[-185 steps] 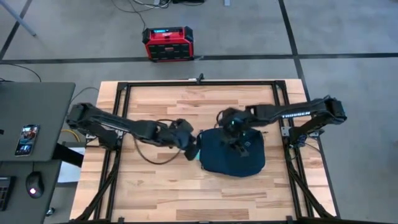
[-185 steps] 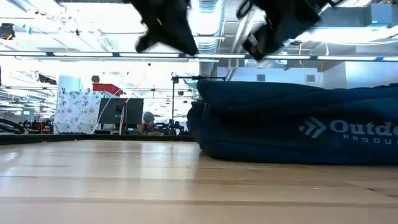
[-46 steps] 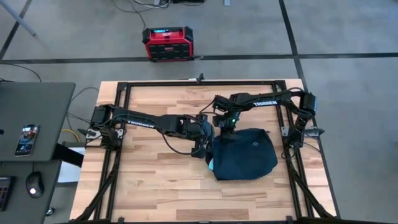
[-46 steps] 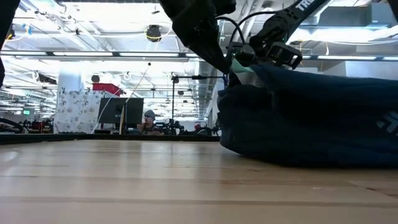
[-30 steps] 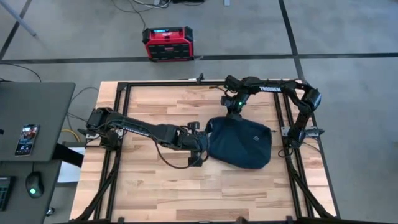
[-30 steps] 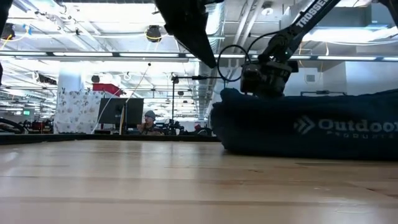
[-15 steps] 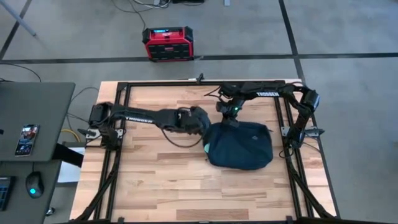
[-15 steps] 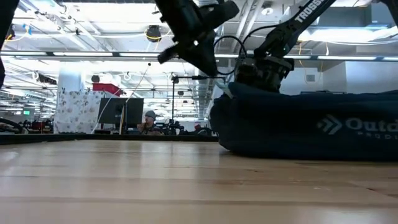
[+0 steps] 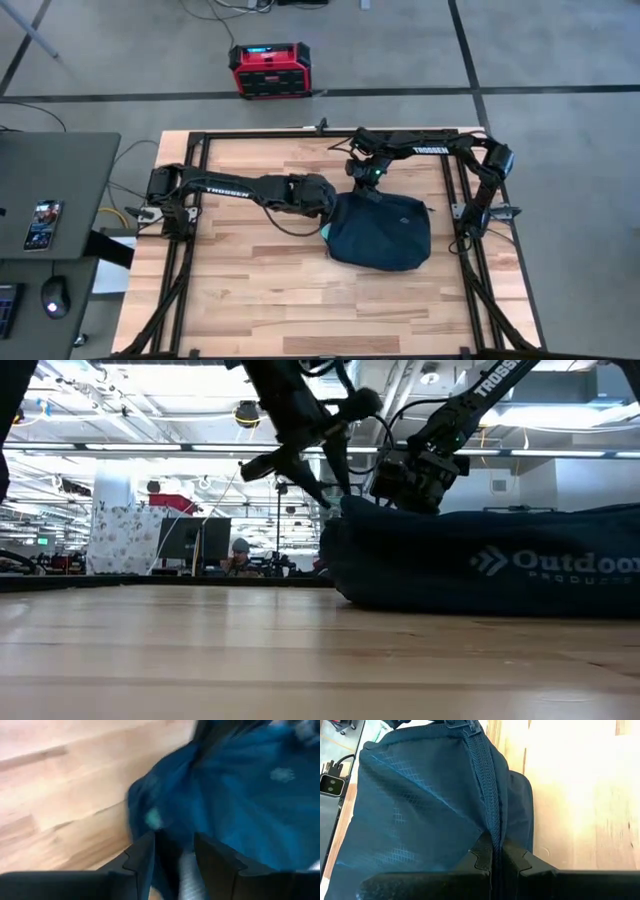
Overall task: Unpack backpack
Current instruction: Close the backpack
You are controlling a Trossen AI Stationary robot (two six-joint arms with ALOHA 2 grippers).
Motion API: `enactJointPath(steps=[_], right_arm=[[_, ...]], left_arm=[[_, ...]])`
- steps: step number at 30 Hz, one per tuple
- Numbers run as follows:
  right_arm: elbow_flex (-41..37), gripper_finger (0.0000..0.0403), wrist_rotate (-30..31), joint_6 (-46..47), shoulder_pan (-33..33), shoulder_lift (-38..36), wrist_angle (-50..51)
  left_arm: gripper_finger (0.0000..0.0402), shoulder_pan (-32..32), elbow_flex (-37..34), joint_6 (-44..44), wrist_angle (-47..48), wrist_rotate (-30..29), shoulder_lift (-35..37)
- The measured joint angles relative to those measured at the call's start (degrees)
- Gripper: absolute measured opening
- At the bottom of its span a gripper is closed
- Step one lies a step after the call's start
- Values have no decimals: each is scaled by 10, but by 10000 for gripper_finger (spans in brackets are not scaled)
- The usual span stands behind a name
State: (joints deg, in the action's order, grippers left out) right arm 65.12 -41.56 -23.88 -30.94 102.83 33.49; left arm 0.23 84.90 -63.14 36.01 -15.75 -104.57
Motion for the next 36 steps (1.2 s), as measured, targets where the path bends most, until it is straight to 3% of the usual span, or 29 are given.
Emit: enactJointPath(steps=[11,18,21,27,36], right_arm=[[0,0,0,-1,7,0,2],[0,0,-2,-2,9,0,4],[0,0,-2,-2,9,0,4],[0,0,-4,-2,6,0,6],[1,0,-13,-1,1,0,5]], left_arm=[[125,7,2,-2,-22,3,-18],[123,7,2,14,-51,47,-51],[101,7,2,23,-50,47,-50],[12,6,2,58,-24,36,-28],[2,2,2,98,6,16,19]])
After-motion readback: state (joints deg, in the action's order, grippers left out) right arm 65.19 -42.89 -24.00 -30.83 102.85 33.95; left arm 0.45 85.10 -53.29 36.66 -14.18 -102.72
